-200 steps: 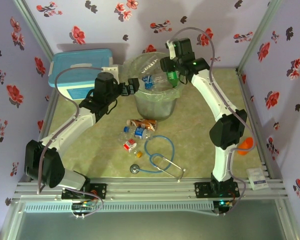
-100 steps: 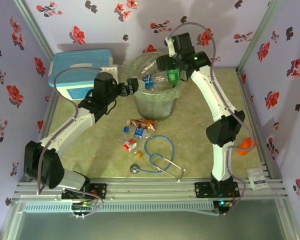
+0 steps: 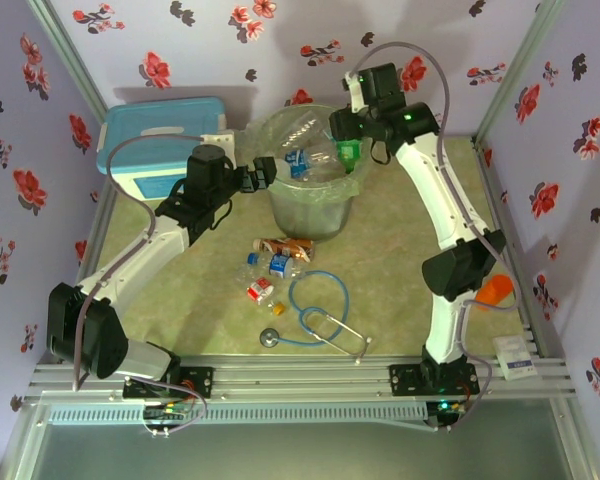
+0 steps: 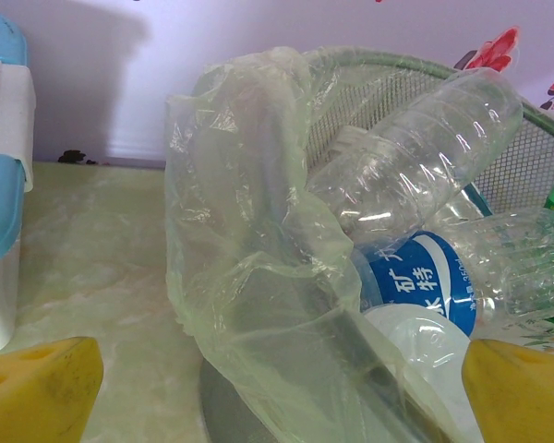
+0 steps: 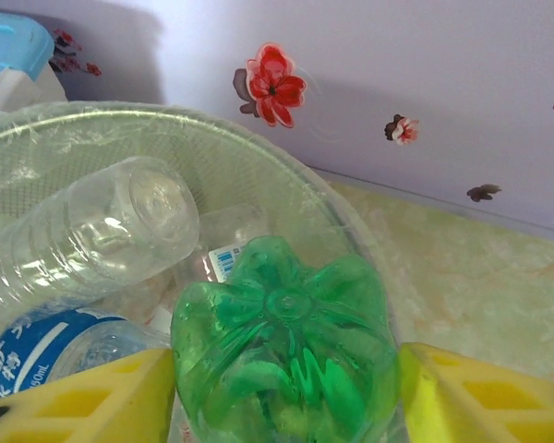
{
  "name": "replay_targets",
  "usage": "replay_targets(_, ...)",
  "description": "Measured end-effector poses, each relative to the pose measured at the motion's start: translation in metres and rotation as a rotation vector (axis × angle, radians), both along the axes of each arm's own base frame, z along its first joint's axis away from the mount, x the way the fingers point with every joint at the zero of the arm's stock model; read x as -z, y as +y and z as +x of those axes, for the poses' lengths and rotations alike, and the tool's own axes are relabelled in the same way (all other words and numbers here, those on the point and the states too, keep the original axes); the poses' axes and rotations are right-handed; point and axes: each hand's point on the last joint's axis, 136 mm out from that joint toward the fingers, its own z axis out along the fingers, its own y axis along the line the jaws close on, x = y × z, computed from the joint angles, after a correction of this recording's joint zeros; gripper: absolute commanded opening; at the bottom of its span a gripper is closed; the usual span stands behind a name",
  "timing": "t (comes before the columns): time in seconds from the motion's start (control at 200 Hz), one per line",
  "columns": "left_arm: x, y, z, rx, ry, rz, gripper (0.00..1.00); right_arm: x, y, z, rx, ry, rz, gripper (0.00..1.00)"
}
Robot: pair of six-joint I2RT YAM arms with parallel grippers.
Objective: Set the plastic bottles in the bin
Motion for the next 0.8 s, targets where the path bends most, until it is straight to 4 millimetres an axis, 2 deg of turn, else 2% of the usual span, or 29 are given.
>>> replay_targets(0.215,0.000,0.000,0.000,0.000,0.000,0.001,1.00,0.003,0.002,0.006,-0.020,0.016,0.047,0.53)
replay_targets(0.505,0.000,0.000,0.000,0.001,0.000,-0.001,1.00,0.022,0.021,0.034,-0.064,0.040,0.088,0.50)
replay_targets(0.8,0.000,0.001,0.000,0.001,0.000,-0.001,1.00,0.037,0.029,0.041,-0.091,0.069,0.104,0.50)
